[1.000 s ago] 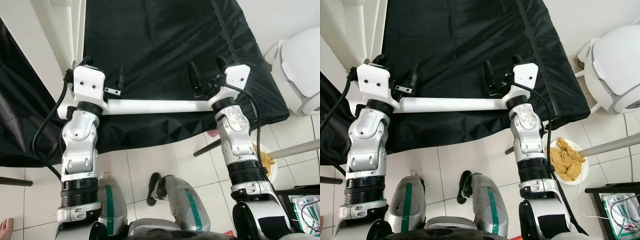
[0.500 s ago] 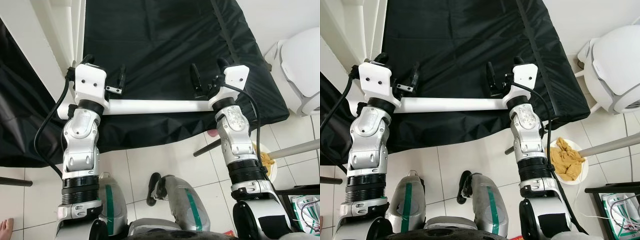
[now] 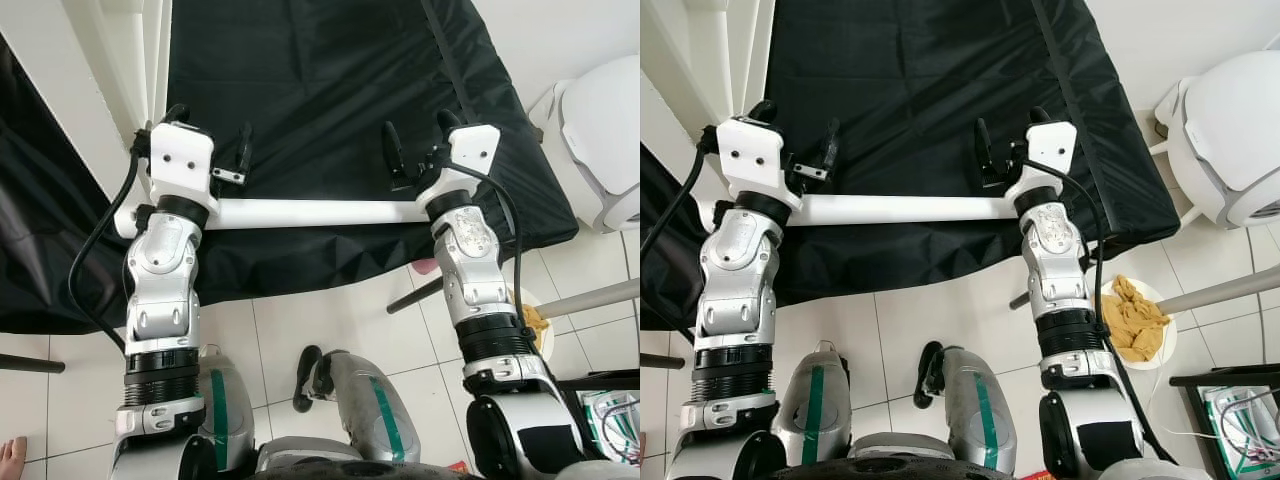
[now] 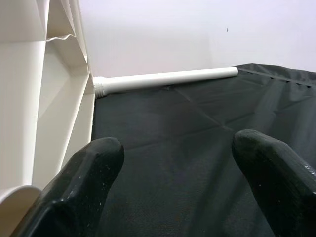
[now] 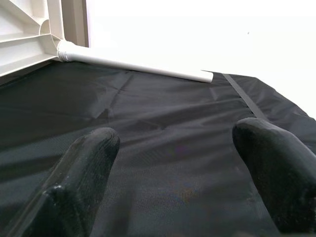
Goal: Building children table
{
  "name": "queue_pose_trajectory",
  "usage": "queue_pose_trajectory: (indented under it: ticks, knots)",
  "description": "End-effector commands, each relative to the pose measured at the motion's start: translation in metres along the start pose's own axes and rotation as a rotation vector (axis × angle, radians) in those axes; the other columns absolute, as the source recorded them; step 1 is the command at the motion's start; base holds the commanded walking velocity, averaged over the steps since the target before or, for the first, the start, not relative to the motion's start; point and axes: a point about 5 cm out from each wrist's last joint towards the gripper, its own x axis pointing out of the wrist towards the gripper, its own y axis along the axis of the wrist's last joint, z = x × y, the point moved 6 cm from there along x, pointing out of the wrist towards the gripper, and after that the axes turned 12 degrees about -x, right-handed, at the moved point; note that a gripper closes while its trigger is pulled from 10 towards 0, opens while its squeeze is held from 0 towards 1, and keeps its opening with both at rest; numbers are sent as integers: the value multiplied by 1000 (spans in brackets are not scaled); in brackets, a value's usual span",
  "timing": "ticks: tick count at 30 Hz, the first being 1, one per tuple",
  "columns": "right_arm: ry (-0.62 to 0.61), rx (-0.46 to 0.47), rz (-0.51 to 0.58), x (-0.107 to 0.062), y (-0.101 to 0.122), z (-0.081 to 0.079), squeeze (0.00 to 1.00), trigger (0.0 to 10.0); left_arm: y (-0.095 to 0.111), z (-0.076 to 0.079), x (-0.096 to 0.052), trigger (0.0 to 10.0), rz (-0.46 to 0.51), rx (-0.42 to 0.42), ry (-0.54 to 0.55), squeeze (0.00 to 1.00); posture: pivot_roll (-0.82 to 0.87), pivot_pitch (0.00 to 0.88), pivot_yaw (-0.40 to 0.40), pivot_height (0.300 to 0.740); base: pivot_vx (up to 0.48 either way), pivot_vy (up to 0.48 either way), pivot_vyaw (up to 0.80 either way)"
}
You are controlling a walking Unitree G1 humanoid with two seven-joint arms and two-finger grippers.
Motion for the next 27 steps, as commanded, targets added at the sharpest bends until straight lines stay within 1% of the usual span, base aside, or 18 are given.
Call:
queue_pose_trajectory:
  ticks: [1, 8, 12, 14, 15, 19, 25, 27]
  knots:
    - [-22, -20, -15, -3, -5, 10, 0, 10000, 0, -8, -2, 10000, 35, -62, 167, 0, 164, 44, -127, 740, 0, 0, 0]
    - [-24, -25, -19, -5, -6, 11, 0, 10000, -2, -4, -4, 10000, 21, -54, 143, 0, 163, 48, -127, 740, 0, 0, 0]
    - [-19, -29, -19, -4, -7, 11, 0, 10000, -6, 19, -8, 10000, -10, -19, -11, 0, 171, 49, -129, 740, 0, 0, 0]
    - [-17, -29, -18, -4, -7, 11, 0, 10000, -9, 22, -10, 10000, -21, -10, -30, 0, 171, 49, -129, 740, 0, 0, 0]
    - [-15, -29, -17, -4, -6, 10, 0, 10000, -12, 24, -12, 10000, -35, 10, -44, 0, 171, 48, -130, 740, 0, 0, 0]
    - [-10, -29, -17, -4, -6, 9, 0, 10000, -19, 27, -16, 10000, -65, 41, -72, 0, 176, 46, -131, 740, 0, 0, 0]
    - [0, -30, -18, -4, -7, 7, 0, 10000, -22, 28, -19, 10000, -84, 37, -75, 0, 190, 40, -131, 740, 0, 0, 0]
    - [6, -30, -19, -3, -8, 6, 0, 10000, -22, 28, -22, 10000, -94, 45, -84, 0, 196, 37, -132, 740, 0, 0, 0]
